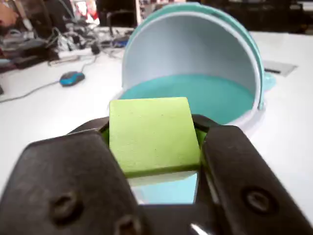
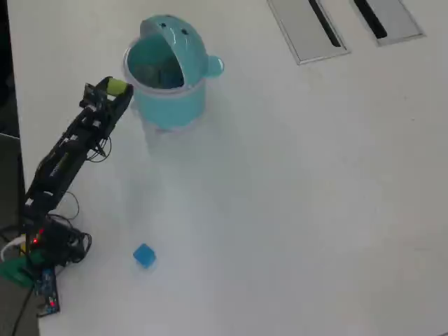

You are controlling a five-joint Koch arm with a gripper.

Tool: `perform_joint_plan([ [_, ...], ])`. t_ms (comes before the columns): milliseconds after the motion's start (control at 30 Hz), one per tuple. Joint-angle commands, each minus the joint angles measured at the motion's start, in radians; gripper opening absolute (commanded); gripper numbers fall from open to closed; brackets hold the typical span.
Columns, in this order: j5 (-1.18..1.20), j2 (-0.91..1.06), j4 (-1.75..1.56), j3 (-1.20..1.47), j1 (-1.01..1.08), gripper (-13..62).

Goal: Grasp RGB lego blocks and put them in the bin one by one.

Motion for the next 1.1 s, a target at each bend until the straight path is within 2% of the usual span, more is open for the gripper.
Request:
perform_joint_plan([
  [0,-0.002,0.002,-0.006,-0.146,-0.017,17.1],
  [67,0.0,-0.054,-0.011,-0.204,-0.015,16.7],
  [133,0.018,-0.097,-0.014,-0.261,-0.015,13.3],
  [567,0.018,-0.385,0.075,-0.689,0.011,13.3],
  [800,0.017,-0.476,0.035,-0.752,0.043,13.3],
  [967,-0.002,-0.641,0.028,-1.005,0.064,13.4],
  [1067,-0.115,-0.684,0.011,-1.022,0.08,23.8],
])
